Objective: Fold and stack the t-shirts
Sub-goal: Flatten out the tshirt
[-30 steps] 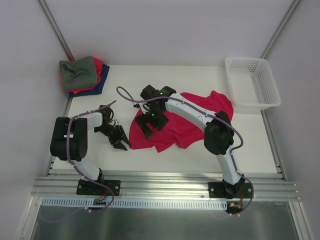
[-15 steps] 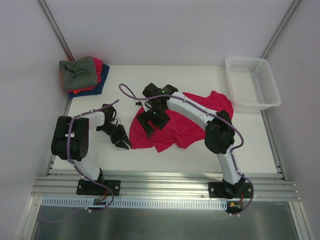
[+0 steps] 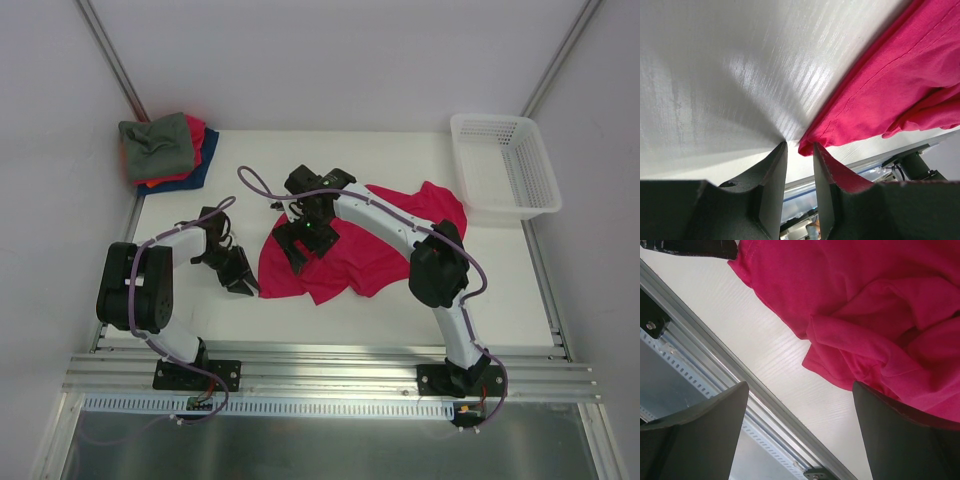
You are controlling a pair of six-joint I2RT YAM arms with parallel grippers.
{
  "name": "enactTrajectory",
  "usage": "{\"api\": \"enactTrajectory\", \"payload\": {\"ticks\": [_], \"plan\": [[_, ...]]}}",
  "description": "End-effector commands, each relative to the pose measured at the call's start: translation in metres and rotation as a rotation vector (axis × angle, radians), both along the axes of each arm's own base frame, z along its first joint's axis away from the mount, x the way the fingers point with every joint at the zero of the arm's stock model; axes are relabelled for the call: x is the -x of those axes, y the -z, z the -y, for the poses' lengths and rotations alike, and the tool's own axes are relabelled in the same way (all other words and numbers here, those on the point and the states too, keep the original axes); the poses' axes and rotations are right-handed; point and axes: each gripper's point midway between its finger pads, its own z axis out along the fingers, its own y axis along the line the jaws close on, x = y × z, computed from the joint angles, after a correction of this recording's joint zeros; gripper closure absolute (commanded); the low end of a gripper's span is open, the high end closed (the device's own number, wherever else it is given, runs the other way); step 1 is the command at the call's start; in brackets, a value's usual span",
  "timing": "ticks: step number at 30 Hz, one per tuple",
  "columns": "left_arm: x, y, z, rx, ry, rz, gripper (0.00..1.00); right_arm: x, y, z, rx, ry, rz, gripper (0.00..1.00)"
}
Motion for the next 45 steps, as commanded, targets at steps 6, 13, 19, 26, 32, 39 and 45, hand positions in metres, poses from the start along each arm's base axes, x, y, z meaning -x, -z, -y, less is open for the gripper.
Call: {"api": "enactTrajectory", "payload": {"ticks": [6, 13, 19, 26, 32, 39, 45], "plan": [[-0.002, -0.001, -0.007, -0.052, 0.026, 0.049, 0.71, -0.004, -0.013, -0.005, -0.026, 0.008, 0.021, 0.1], [0.001, -0.009, -0.007, -0.056, 0.047, 0.08, 0.7, -0.006, -0.013, -0.007, -0.028, 0.006, 0.029, 0.1], [0.008, -0.006, -0.005, -0.06, 0.063, 0.067, 0.7, -0.008, -0.012, -0.008, -0.028, 0.009, 0.029, 0.1], [0.006, -0.001, 0.004, -0.054, 0.094, 0.046, 0.7, -0.012, -0.014, -0.007, -0.029, 0.012, 0.042, 0.1], [0.003, 0.0, 0.017, -0.05, 0.149, 0.046, 0.7, -0.017, -0.014, -0.003, -0.027, 0.023, 0.045, 0.1], [0.001, -0.002, 0.028, -0.053, 0.191, 0.058, 0.71, -0.02, -0.014, -0.001, -0.03, 0.032, 0.044, 0.1], [0.001, -0.004, 0.027, -0.065, 0.184, 0.064, 1.0, -0.023, -0.013, 0.003, -0.028, 0.046, 0.032, 0.1]]}}
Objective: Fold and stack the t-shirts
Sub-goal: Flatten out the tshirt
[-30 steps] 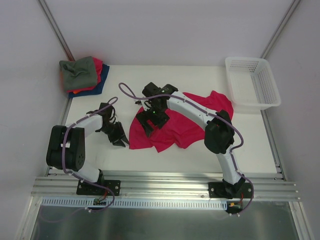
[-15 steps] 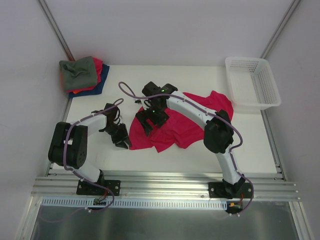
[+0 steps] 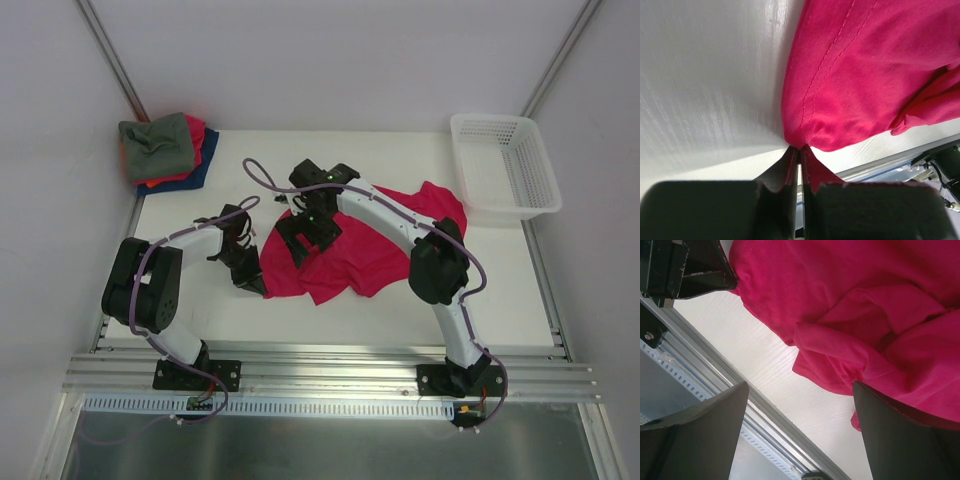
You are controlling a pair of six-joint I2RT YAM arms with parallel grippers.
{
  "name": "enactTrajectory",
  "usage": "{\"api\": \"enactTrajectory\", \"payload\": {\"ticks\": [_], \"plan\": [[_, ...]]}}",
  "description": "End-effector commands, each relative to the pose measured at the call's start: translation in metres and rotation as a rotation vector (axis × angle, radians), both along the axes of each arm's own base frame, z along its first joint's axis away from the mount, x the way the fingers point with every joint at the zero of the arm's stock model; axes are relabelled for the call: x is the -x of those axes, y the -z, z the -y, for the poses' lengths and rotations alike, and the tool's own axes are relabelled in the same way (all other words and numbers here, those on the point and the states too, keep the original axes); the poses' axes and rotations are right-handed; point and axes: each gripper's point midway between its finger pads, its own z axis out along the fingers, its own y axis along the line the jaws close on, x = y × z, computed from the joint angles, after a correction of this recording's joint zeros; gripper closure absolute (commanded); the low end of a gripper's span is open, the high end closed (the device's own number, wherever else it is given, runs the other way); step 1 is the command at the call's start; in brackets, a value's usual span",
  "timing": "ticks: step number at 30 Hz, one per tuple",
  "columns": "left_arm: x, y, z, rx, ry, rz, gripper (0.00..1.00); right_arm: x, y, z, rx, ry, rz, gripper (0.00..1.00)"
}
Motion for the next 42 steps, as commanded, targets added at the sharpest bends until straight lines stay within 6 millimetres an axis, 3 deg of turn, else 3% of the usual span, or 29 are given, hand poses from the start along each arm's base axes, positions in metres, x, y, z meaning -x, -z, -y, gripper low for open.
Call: {"api": "enactTrajectory", "payload": {"ticks": [1, 5, 11, 15, 20, 27, 30, 37, 42], "plan": [[-0.004, -0.004, -0.002, -0.022, 0.008, 0.018, 1.0, -0.005, -0.011, 0.0, -0.016, 0.013, 0.016, 0.1], [-0.005, -0.008, -0.003, -0.03, 0.0, 0.034, 1.0, -0.002, 0.0, 0.012, 0.015, 0.0, -0.002, 0.08], [-0.008, -0.012, -0.012, -0.024, -0.051, 0.045, 1.0, 0.054, 0.029, 0.007, 0.022, -0.059, -0.208, 0.03], [-0.015, -0.012, -0.025, -0.024, -0.106, 0.042, 1.0, 0.056, 0.044, 0.007, 0.08, -0.055, -0.187, 0.03], [-0.031, -0.019, -0.038, -0.001, -0.178, 0.06, 1.0, 0.054, 0.065, 0.013, 0.168, -0.082, -0.145, 0.13], [-0.034, -0.022, -0.035, 0.031, -0.183, 0.059, 1.0, 0.052, 0.073, 0.005, 0.228, -0.161, -0.037, 0.25], [-0.036, -0.023, -0.035, 0.033, -0.183, 0.064, 1.0, 0.058, 0.075, 0.001, 0.247, -0.201, -0.005, 0.37], [-0.035, -0.023, -0.035, 0.034, -0.185, 0.066, 1.0, 0.085, 0.075, -0.014, 0.257, -0.274, 0.011, 0.44], [-0.033, -0.025, -0.036, 0.032, -0.186, 0.074, 1.0, 0.095, 0.08, -0.011, 0.27, -0.279, -0.018, 0.51]]}}
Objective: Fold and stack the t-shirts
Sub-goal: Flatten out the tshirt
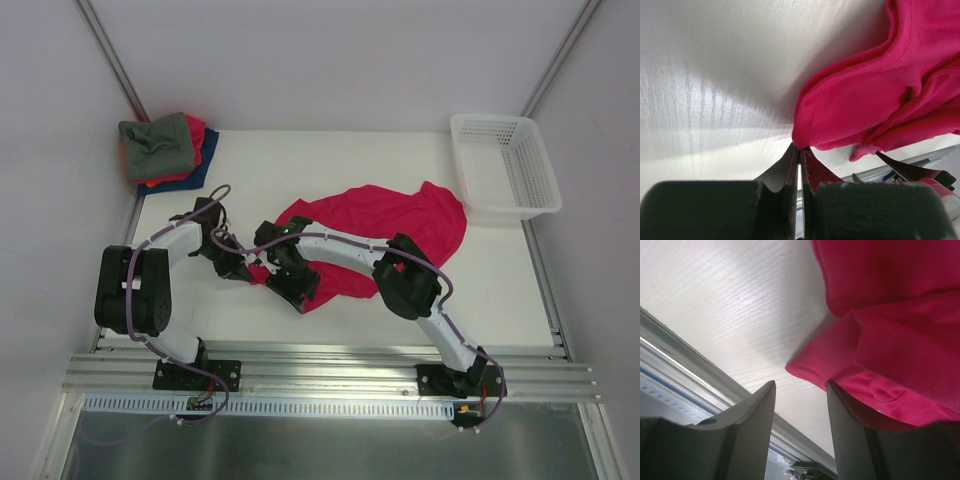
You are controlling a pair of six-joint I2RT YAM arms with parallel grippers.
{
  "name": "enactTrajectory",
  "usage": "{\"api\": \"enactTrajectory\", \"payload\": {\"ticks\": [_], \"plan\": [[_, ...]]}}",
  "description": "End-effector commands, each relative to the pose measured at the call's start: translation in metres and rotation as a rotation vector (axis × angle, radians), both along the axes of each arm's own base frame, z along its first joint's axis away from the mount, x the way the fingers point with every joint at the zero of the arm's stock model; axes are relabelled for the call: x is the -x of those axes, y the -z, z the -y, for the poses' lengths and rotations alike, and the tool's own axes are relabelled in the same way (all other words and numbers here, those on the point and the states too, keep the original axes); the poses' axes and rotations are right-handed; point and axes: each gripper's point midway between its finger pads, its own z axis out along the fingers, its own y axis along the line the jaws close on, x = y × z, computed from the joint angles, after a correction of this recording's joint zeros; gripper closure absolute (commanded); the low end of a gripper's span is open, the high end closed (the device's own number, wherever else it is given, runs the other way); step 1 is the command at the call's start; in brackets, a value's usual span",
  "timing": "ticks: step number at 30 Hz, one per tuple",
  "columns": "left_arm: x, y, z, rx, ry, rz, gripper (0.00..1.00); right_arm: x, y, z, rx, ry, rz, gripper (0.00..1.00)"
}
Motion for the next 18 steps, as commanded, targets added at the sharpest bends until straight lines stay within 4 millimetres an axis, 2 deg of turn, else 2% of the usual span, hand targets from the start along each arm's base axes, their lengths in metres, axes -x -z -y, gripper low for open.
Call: {"api": "enactTrajectory", "payload": {"ticks": [1, 5, 11, 14, 18], "plan": [[0.0, -0.011, 0.003, 0.018, -0.008, 0.02, 1.0, 0.005, -0.001, 0.0, 0.01, -0.019, -0.006, 0.51], [0.0, -0.014, 0.001, 0.025, -0.02, 0.028, 1.0, 0.001, 0.0, 0.001, 0.011, -0.029, 0.006, 0.51], [0.004, -0.014, -0.002, 0.028, -0.035, 0.024, 1.0, -0.008, 0.014, 0.014, 0.055, -0.025, 0.002, 0.5], [0.005, -0.014, -0.002, 0.032, -0.035, 0.021, 1.0, -0.01, 0.02, 0.018, 0.069, -0.013, -0.01, 0.55], [0.004, -0.014, -0.002, 0.038, -0.034, 0.021, 1.0, -0.014, 0.025, 0.02, 0.079, -0.001, -0.024, 0.68]]}}
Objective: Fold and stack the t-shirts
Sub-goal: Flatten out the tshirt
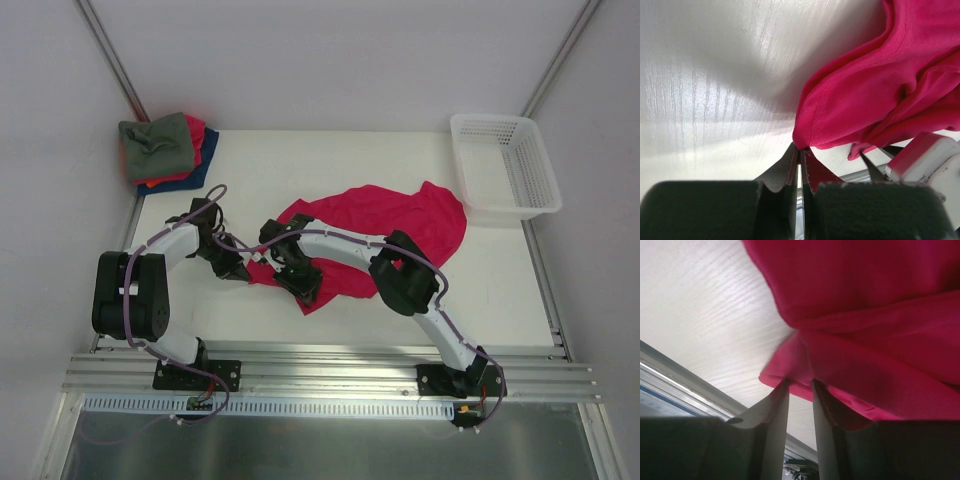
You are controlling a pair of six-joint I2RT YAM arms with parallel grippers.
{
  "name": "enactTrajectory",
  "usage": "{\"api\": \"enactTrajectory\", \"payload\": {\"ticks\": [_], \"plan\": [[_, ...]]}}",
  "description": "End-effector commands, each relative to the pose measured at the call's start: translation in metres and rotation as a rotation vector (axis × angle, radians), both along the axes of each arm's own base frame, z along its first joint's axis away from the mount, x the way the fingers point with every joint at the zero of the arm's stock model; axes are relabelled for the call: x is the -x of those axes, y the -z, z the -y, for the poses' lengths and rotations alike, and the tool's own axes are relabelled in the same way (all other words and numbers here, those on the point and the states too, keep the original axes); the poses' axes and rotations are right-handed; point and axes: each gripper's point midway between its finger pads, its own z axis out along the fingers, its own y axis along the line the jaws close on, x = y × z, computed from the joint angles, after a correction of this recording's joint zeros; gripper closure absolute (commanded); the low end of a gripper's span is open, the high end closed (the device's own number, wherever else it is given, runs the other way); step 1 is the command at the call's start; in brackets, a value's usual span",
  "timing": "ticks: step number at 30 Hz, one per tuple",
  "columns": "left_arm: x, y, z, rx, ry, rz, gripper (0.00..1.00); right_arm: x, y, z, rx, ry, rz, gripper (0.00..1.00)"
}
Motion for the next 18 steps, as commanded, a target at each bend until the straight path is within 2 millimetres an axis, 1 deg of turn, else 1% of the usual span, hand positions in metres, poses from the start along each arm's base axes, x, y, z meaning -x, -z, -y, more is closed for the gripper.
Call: {"api": "enactTrajectory", "payload": {"ticks": [1, 2, 3, 4, 6, 8, 14, 15, 17, 18], "plan": [[0.004, -0.008, 0.002, 0.029, -0.015, -0.003, 1.0, -0.003, 0.013, 0.01, 0.046, -0.008, -0.018, 0.72], [0.004, -0.008, 0.002, 0.029, -0.015, -0.004, 1.0, -0.004, 0.013, 0.009, 0.044, -0.009, -0.015, 0.77], [0.003, -0.008, 0.002, 0.03, -0.015, -0.003, 1.0, -0.005, 0.013, 0.009, 0.047, -0.009, -0.01, 0.9], [0.002, -0.008, 0.002, 0.029, -0.015, -0.003, 1.0, -0.008, 0.012, 0.008, 0.046, -0.011, 0.003, 0.98], [0.001, -0.008, 0.002, 0.027, -0.015, -0.001, 1.0, -0.014, 0.009, 0.006, 0.042, -0.012, 0.022, 0.99], [0.001, -0.007, 0.002, 0.024, -0.015, -0.002, 1.0, -0.024, -0.002, 0.003, 0.023, -0.01, 0.057, 0.99], [-0.005, -0.008, -0.001, 0.01, -0.011, 0.011, 1.0, -0.053, -0.024, 0.024, 0.02, 0.011, 0.139, 0.99], [-0.007, -0.009, -0.001, 0.007, -0.003, 0.021, 1.0, -0.064, -0.04, 0.027, -0.008, 0.026, 0.177, 0.99], [-0.011, -0.012, -0.002, 0.002, 0.003, 0.037, 1.0, -0.077, -0.058, 0.032, -0.03, 0.037, 0.228, 0.99], [-0.015, -0.015, -0.002, 0.002, 0.01, 0.055, 1.0, -0.09, -0.078, 0.035, -0.077, 0.063, 0.269, 0.99]]}}
